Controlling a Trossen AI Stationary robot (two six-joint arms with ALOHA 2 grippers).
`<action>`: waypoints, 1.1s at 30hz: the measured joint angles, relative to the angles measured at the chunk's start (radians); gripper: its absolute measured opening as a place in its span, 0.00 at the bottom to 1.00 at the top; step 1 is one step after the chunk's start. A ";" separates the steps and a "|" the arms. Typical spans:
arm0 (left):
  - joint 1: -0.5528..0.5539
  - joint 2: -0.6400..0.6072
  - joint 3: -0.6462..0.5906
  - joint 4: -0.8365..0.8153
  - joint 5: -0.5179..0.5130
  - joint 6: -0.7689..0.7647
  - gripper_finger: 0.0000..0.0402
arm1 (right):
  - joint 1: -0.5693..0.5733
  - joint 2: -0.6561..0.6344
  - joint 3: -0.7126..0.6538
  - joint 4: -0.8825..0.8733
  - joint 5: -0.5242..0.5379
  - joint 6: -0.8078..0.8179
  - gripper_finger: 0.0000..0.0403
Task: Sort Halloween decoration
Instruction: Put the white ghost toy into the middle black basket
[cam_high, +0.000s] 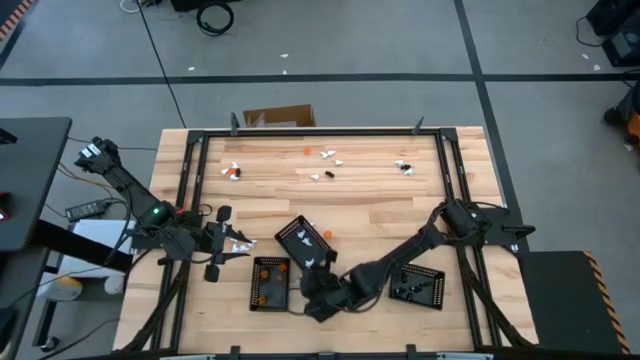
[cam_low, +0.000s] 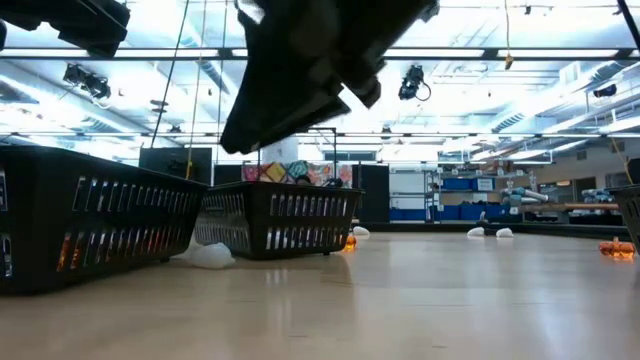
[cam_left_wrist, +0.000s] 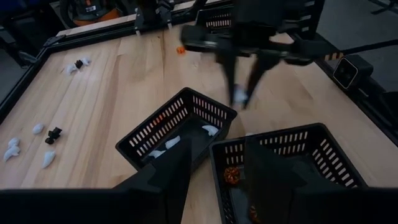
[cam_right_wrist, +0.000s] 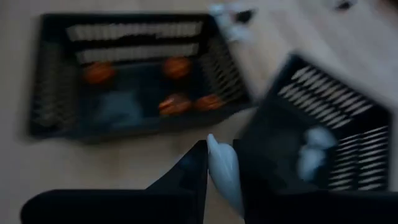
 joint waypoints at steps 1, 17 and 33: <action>0.000 0.000 0.000 0.000 0.000 0.000 0.39 | -0.011 -0.001 0.001 0.001 0.012 -0.024 0.19; 0.000 0.000 0.000 -0.002 0.000 0.010 0.39 | -0.167 0.014 0.001 -0.107 -0.190 0.021 0.41; 0.000 0.000 0.000 -0.001 0.000 0.010 0.39 | -0.092 -0.136 0.002 -0.377 -0.007 0.142 0.49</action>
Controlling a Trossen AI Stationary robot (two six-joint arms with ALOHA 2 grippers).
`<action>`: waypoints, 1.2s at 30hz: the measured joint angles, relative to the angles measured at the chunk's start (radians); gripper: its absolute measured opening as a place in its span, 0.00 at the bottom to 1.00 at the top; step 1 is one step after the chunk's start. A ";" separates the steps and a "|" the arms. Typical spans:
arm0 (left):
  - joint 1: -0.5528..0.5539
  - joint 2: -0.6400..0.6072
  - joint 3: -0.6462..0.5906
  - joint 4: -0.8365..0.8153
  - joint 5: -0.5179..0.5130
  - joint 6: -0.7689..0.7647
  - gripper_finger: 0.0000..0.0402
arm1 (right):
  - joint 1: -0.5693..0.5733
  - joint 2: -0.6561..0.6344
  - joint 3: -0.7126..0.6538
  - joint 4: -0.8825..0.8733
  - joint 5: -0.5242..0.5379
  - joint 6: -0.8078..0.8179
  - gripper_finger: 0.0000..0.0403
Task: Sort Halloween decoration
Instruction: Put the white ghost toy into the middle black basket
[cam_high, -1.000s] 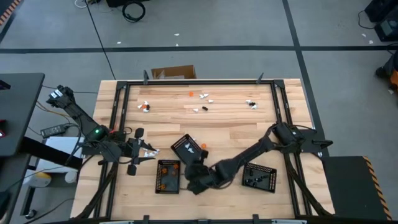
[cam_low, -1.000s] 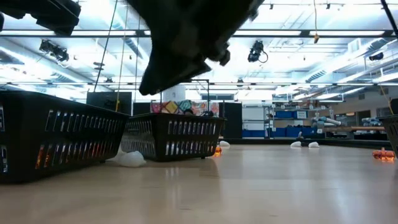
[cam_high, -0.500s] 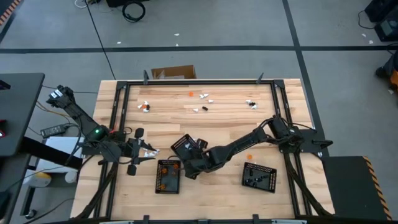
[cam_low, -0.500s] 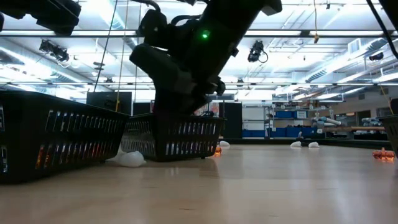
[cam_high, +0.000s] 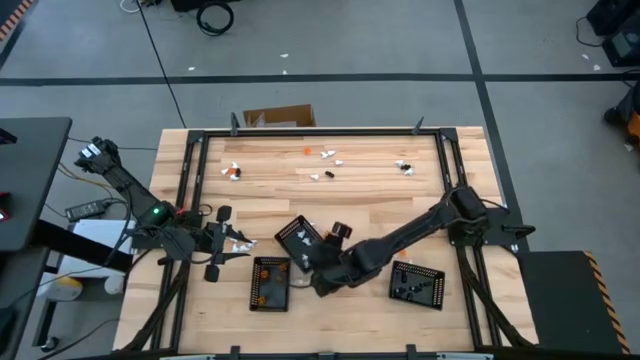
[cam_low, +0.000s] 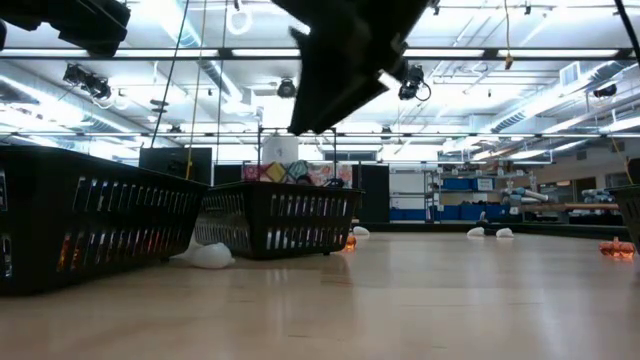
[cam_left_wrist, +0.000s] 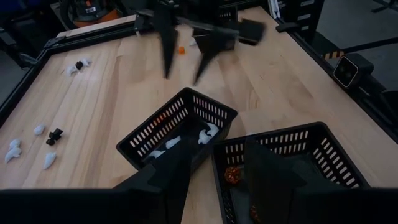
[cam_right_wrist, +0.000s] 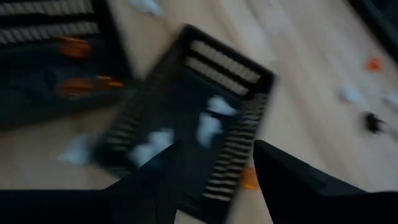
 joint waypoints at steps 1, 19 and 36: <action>0.000 0.000 0.000 0.000 0.000 0.000 0.39 | -0.011 -0.006 0.000 -0.035 0.007 0.006 0.49; 0.000 0.000 0.000 -0.018 0.000 -0.007 0.39 | -0.499 -0.158 -0.315 0.292 -0.359 -0.469 0.44; 0.001 0.000 0.000 -0.052 -0.082 0.021 0.39 | -0.827 -0.159 -0.391 0.562 -0.645 -0.629 0.44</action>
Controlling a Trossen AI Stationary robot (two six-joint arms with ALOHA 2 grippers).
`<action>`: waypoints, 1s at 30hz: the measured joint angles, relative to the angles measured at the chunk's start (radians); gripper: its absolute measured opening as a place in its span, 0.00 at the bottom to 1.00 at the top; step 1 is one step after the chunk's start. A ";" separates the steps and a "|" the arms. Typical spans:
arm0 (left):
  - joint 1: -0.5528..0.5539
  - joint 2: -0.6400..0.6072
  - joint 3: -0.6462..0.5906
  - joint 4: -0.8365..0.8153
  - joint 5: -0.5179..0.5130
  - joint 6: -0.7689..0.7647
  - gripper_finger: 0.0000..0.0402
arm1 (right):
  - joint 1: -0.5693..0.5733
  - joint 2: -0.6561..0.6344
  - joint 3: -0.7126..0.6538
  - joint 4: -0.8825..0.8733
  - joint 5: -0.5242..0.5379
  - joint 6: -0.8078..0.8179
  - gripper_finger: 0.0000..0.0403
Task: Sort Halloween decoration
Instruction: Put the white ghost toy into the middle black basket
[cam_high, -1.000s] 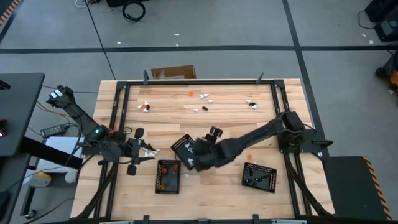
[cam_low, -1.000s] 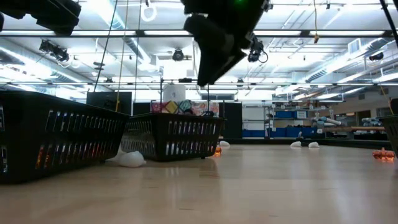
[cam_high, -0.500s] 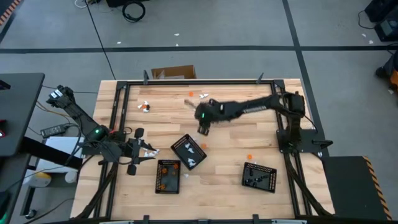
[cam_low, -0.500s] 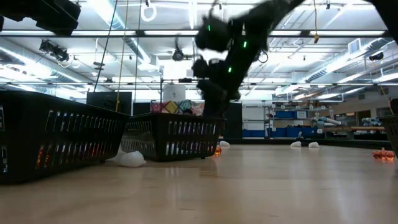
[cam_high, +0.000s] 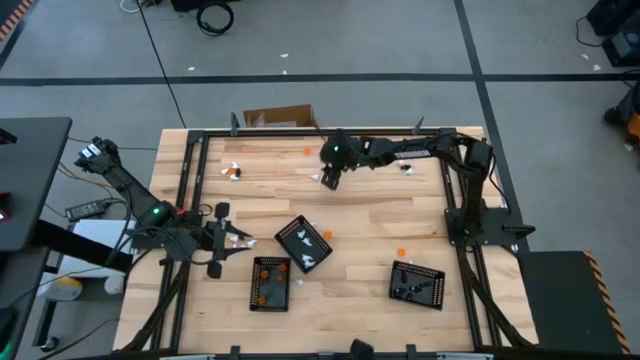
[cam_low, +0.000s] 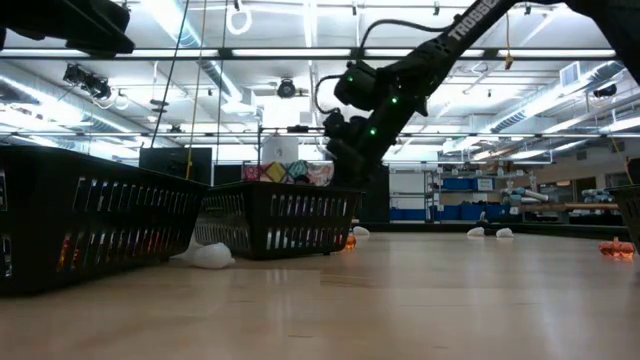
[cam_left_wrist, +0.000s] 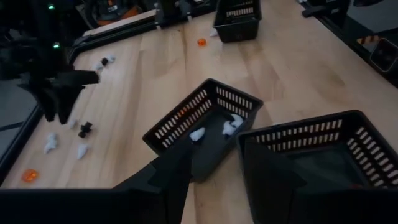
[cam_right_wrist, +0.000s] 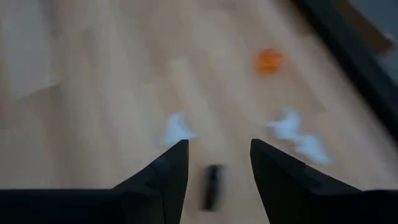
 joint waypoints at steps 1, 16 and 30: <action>0.000 0.000 0.000 0.001 -0.001 0.000 0.39 | -0.024 0.000 0.000 -0.001 -0.010 0.005 0.44; 0.000 0.000 0.000 0.007 -0.028 0.026 0.39 | -0.166 0.054 0.000 -0.123 -0.088 -0.009 0.44; 0.000 0.000 0.000 0.008 -0.035 0.036 0.39 | -0.118 0.108 0.001 -0.066 -0.086 -0.011 0.44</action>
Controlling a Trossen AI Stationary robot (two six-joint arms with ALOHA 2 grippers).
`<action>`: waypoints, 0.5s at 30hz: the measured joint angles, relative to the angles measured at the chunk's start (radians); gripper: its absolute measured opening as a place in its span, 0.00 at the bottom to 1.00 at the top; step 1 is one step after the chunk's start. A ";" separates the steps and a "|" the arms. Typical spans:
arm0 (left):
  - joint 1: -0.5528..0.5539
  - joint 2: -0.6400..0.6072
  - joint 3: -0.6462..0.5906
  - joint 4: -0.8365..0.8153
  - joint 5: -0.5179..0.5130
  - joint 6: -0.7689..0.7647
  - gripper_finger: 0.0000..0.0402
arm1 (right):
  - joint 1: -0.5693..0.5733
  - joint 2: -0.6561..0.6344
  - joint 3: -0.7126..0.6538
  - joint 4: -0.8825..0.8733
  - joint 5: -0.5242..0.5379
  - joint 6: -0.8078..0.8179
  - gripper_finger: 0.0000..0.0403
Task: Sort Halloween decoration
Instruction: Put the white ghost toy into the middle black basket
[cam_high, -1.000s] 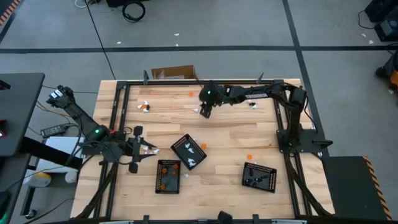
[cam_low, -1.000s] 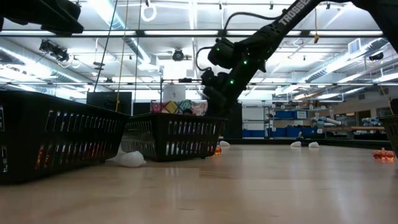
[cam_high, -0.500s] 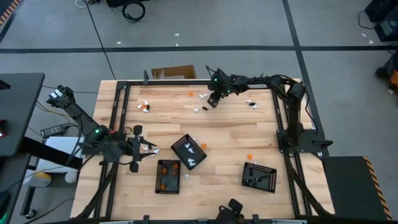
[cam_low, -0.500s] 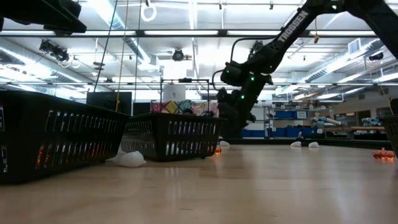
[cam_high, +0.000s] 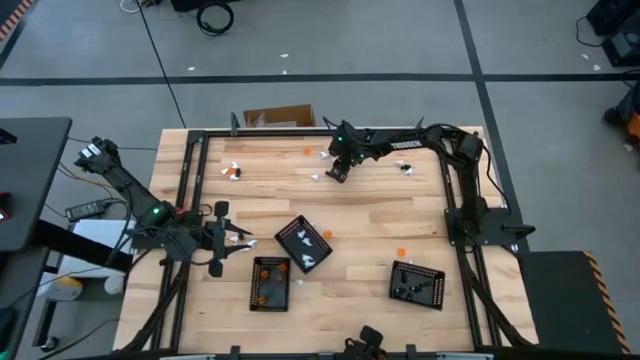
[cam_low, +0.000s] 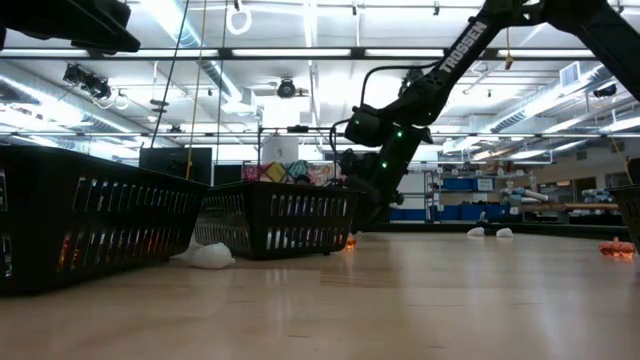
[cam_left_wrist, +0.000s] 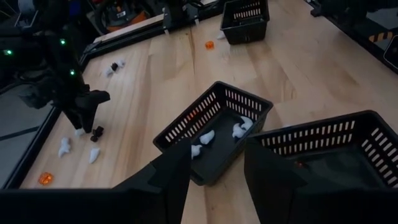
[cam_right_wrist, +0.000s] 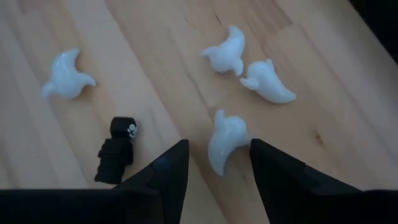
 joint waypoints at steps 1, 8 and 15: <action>0.000 0.000 0.000 0.000 0.000 -0.003 0.39 | 0.001 0.000 0.000 -0.004 0.000 0.000 0.44; 0.000 0.000 0.000 -0.001 0.000 -0.006 0.39 | 0.003 0.000 0.000 0.001 0.015 -0.003 0.40; 0.000 0.000 0.000 -0.001 0.000 -0.006 0.39 | 0.005 0.000 0.000 0.002 0.050 -0.001 0.28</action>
